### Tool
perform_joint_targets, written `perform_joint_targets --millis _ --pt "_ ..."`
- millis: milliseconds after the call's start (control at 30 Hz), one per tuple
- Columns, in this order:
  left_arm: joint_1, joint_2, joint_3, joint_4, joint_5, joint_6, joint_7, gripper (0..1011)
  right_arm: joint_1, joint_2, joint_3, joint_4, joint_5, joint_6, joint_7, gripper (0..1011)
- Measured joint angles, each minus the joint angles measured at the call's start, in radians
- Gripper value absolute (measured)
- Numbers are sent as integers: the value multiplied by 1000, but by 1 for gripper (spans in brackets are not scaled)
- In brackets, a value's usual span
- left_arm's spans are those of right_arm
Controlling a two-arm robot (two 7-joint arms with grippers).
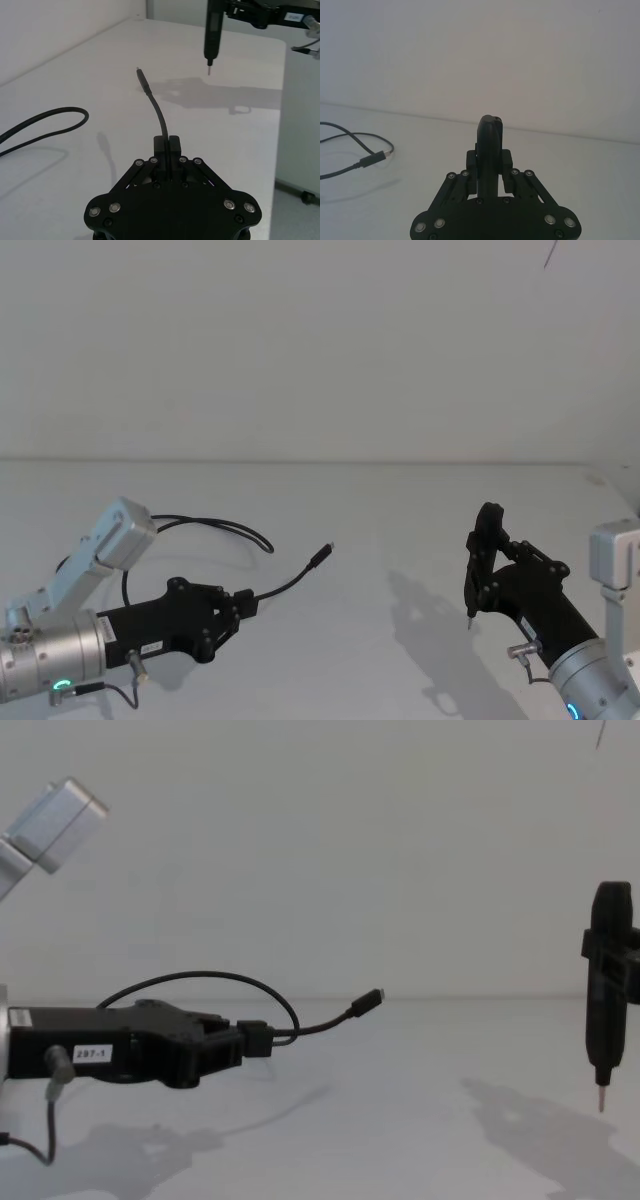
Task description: Pick up the data cable with the one hand.
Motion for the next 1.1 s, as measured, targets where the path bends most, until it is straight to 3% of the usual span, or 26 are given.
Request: perform_joint_targets --millis 600,767,1100 --pt "-12 36 54 -16 -7 -26 -113 60 1 -2 3 -3 4 2 4 279" --pt "-16 39 63 -15 -6 -31 -130 60 3 -8 11 -11 28 11 19 279" --pt "-22 42 75 -14 -3 -38 -151 60 21 -29 32 -30 129 51 82 279"
